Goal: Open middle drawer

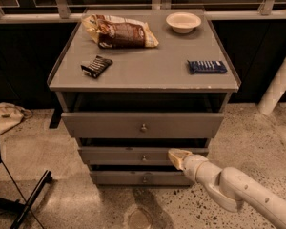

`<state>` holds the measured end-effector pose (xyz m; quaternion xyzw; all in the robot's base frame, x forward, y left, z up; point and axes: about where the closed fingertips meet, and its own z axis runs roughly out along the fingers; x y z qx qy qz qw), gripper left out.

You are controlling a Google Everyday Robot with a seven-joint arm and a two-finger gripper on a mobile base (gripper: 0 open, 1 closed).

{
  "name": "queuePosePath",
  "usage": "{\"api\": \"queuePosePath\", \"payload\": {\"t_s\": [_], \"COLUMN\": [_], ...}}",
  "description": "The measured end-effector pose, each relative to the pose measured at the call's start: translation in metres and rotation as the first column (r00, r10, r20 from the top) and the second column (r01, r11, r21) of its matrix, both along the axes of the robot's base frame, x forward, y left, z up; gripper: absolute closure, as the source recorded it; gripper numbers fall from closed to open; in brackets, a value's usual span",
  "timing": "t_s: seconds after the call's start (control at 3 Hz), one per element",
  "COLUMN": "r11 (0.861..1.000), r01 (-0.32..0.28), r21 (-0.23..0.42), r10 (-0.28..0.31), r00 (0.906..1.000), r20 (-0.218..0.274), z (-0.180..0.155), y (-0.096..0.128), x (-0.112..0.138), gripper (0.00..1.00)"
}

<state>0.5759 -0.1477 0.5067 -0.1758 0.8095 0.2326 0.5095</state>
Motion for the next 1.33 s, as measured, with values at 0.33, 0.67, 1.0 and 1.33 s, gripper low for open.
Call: {"api": "queuePosePath", "payload": {"t_s": [0.33,0.67,1.0,1.33], "r11": [1.0,0.999,0.998,0.995], "r01": [0.004,0.047,0.056,0.103], "r21": [-0.002,-0.002,-0.004,-0.001], "r10": [-0.004,-0.047,-0.056,-0.103], "r00": [1.0,0.9985,0.9977,0.9946], "r20": [0.002,0.028,0.037,0.012], "z": [-0.001,-0.011,-0.016,-0.032], "y": [0.0,-0.01,-0.013,-0.022], "x": [0.003,0.037,0.063,0.082], "gripper": [1.0,1.0,1.0,1.0]}}
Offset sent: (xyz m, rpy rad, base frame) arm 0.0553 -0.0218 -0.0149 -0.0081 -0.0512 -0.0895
